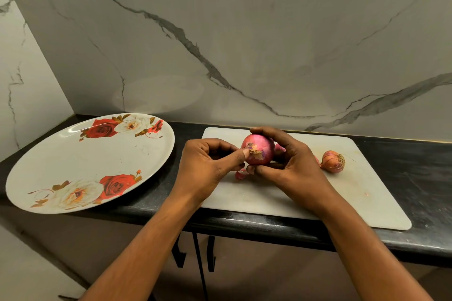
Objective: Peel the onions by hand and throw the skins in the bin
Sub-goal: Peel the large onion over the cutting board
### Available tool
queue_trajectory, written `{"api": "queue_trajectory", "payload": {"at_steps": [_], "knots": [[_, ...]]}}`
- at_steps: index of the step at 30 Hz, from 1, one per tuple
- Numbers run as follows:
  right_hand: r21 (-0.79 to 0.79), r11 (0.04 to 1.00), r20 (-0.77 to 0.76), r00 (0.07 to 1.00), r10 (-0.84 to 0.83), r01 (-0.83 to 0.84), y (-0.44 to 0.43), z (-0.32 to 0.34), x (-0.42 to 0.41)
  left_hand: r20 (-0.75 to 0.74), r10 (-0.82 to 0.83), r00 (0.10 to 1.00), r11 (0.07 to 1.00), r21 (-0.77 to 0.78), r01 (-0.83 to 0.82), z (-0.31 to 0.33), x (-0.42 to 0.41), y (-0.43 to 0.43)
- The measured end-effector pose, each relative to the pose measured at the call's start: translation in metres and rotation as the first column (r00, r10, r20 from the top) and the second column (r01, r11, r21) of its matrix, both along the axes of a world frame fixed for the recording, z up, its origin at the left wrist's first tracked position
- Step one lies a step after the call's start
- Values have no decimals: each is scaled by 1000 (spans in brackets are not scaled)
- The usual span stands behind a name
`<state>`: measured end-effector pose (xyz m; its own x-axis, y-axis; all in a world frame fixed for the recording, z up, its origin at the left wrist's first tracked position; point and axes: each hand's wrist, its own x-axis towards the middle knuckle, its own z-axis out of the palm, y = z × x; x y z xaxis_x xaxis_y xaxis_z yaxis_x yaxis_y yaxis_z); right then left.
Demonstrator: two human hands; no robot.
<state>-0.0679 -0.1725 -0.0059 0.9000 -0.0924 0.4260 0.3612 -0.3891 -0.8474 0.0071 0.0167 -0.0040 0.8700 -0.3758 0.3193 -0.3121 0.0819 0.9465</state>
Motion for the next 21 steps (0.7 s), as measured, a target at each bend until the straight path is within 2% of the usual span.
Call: {"api": "queue_trajectory", "payload": {"at_steps": [9, 13, 21], "knots": [[1, 999, -26, 999, 34, -34, 1, 2, -3, 2, -7, 1000, 999, 38, 6, 0, 2, 2], [11, 1000, -16, 1000, 16, -15, 2, 3, -3, 29, 33, 999, 999, 38, -34, -1, 2, 2], [21, 1000, -10, 1000, -18, 18, 2, 3, -2, 64, 12, 998, 999, 30, -14, -3, 1, 2]]}}
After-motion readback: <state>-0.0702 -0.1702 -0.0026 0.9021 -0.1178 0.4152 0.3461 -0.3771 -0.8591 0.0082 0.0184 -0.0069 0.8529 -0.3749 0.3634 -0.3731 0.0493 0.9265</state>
